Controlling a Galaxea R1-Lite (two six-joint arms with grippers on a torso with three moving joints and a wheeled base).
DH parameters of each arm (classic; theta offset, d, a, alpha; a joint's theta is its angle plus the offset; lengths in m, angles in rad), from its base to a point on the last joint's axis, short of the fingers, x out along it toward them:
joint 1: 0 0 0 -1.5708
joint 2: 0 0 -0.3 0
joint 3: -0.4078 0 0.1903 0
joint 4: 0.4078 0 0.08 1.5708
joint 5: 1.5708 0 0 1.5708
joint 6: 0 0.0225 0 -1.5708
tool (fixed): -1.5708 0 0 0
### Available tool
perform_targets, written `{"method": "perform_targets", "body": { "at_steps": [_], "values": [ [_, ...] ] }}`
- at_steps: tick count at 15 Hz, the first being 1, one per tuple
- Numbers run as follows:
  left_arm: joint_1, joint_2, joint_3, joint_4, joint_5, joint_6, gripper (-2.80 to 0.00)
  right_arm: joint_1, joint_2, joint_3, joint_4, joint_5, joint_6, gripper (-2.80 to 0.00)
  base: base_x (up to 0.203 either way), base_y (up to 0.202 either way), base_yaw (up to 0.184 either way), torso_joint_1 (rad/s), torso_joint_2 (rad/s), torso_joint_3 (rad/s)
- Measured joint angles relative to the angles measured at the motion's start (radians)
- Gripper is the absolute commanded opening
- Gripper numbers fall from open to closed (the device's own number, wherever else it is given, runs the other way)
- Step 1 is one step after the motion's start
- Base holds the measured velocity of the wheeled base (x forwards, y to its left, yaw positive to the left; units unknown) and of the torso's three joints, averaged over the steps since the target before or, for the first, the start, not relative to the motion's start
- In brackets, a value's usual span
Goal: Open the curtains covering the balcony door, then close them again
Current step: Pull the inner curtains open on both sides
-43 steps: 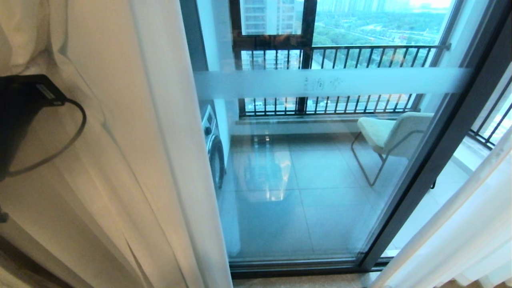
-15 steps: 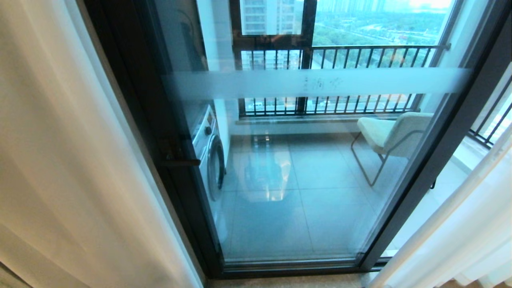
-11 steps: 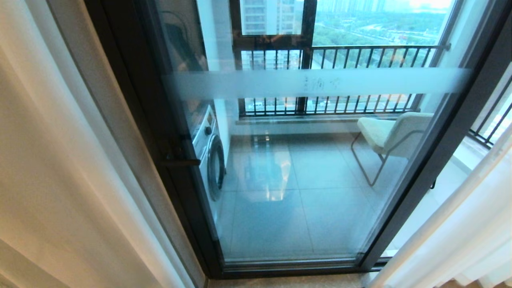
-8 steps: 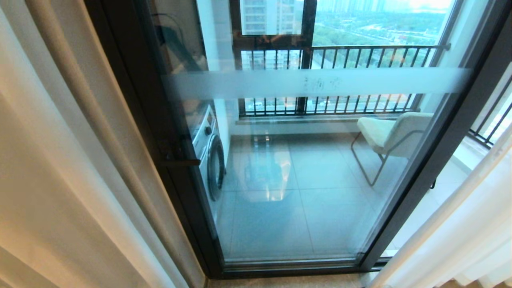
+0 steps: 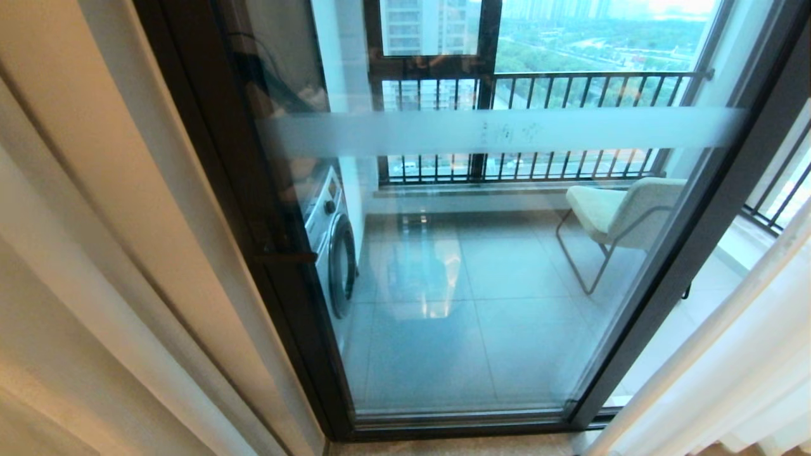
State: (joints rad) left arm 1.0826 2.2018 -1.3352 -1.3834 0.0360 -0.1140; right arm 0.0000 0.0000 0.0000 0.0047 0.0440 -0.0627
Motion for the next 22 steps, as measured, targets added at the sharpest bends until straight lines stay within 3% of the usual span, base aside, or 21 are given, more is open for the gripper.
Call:
{"method": "perform_targets", "body": {
  "at_steps": [5,8,14,22],
  "values": [
    [-0.007,0.017,-0.015,0.003,-0.001,0.0,-2.8,0.0,0.0,0.0,0.0,0.0,0.0,-2.8,0.0,0.0,0.0,0.0,0.0,0.0],
    [-0.04,-0.022,0.005,0.01,-0.007,0.0,-2.8,0.0,0.0,0.0,0.0,0.0,0.0,-2.8,0.0,0.0,0.0,0.0,0.0,0.0],
    [-0.142,-0.179,0.079,0.006,-0.081,-0.008,-2.8,0.0,0.0,0.0,0.0,0.0,0.0,-2.8,0.0,0.0,0.0,0.0,0.0,0.0],
    [-0.211,-0.42,0.344,0.0,-0.143,-0.019,-2.8,0.0,0.0,0.0,0.0,0.0,0.0,-2.8,0.0,0.0,0.0,0.0,0.0,0.0]
  ]
}}
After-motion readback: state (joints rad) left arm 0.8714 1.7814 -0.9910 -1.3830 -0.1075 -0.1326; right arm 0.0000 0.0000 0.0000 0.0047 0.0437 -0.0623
